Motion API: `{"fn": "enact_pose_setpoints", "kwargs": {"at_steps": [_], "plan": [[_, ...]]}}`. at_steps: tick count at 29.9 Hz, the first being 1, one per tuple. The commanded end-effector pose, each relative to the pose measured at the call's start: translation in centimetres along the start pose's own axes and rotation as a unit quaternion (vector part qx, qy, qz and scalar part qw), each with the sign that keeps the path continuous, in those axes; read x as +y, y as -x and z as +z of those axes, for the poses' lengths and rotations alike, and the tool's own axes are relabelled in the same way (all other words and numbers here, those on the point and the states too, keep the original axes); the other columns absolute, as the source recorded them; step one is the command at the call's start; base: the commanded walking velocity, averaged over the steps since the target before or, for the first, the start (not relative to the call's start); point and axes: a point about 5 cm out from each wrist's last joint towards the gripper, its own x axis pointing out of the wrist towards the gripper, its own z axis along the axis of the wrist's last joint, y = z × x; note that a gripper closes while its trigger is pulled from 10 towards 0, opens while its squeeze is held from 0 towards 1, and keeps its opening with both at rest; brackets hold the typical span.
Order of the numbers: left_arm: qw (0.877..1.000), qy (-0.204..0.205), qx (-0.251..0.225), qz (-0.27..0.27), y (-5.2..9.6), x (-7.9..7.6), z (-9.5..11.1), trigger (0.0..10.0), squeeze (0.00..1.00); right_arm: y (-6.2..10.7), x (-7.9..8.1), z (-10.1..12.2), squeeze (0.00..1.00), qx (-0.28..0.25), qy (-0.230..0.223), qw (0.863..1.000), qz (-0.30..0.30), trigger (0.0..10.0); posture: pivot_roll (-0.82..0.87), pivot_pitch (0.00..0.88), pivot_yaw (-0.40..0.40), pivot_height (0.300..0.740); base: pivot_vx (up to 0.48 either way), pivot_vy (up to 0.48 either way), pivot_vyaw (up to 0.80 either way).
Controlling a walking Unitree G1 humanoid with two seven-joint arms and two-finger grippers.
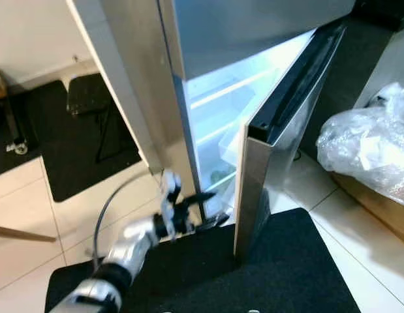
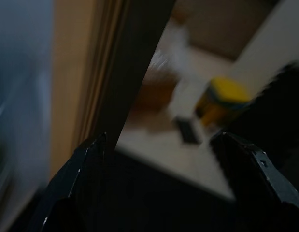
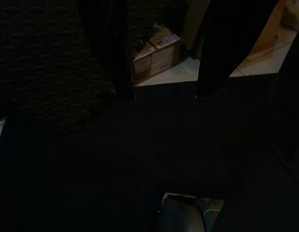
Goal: Restocking fridge
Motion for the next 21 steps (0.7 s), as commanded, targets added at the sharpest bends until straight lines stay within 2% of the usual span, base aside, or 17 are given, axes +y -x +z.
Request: {"fn": "enact_pose_setpoints", "kwargs": {"at_steps": [1,2,5,6,7,8,9,11,14,15,16,21], "plan": [[0.995,0.007,0.069,0.067,2.2,-0.1,-3.3,10.0,0.0,-0.1,0.6,0.0,0.0,0.001,-0.004,1.0,0.006,10.0,-0.02,0.104,0.086,0.74,0.0,0.0,0.0],[0.995,0.007,0.069,0.067,2.2,-0.1,-3.3,10.0,0.0,-0.1,0.6,0.0,0.0,0.001,-0.004,1.0,0.006,10.0,-0.02,0.104,0.086,0.74,0.0,0.0,0.0],[0.982,0.043,0.12,0.137,4.2,-0.5,-6.3,10.0,0.0,-0.1,0.6,0.3,0.0,0.0,-0.004,1.0,0.006,10.0,-0.02,0.097,0.081,0.74,0.0,0.0,0.0],[0.982,0.043,0.12,0.137,4.2,-0.5,-6.3,10.0,0.0,-0.1,0.6,0.3,0.0,0.0,-0.004,1.0,0.006,10.0,-0.02,0.097,0.081,0.74,0.0,0.0,0.0],[0.974,0.051,0.145,0.168,5.0,-0.6,-7.3,10.0,0.0,-0.1,0.6,0.4,0.0,-0.001,-0.004,1.0,0.006,10.0,-0.01,0.088,0.077,0.74,0.0,0.0,0.0],[0.954,0.069,0.191,0.221,6.7,-0.9,-9.1,10.0,0.0,-0.1,0.6,0.7,0.0,-0.004,-0.003,1.0,0.007,10.0,-0.01,0.077,0.073,0.74,0.0,0.0,0.0],[0.954,0.069,0.191,0.221,6.7,-0.9,-9.1,10.0,0.0,-0.1,0.6,0.7,0.0,-0.004,-0.003,1.0,0.007,10.0,-0.01,0.077,0.073,0.74,0.0,0.0,0.0],[0.934,0.085,0.232,0.258,8.2,-1.3,-10.6,10.0,0.0,-0.2,0.5,1.1,0.0,-0.009,-0.003,1.0,0.008,10.0,-0.01,0.067,0.068,0.74,0.0,0.0,0.0],[0.9,0.11,0.29,0.306,10.6,-2.2,-12.6,10.0,0.0,-0.2,0.4,1.5,0.0,-0.015,0.03,0.999,0.009,10.0,-0.02,0.051,0.063,0.74,0.0,0.0,0.0],[0.891,0.118,0.302,0.317,11.2,-2.5,-13.1,10.0,0.0,-0.2,0.4,1.7,0.0,-0.016,0.04,0.999,0.01,10.0,-0.01,0.045,0.06,0.74,0.0,0.0,0.0],[0.891,0.118,0.302,0.317,11.2,-2.5,-13.1,10.0,0.0,-0.2,0.4,1.7,0.0,-0.016,0.04,0.999,0.01,10.0,-0.01,0.045,0.06,0.74,0.0,0.0,0.0],[0.84,0.153,0.364,0.372,14.6,-4.1,-15.3,10.0,0.0,-0.1,-0.1,2.4,0.0,-0.028,0.056,0.998,0.004,10.0,0.0,0.028,0.045,0.74,0.0,0.0,0.0]]}}
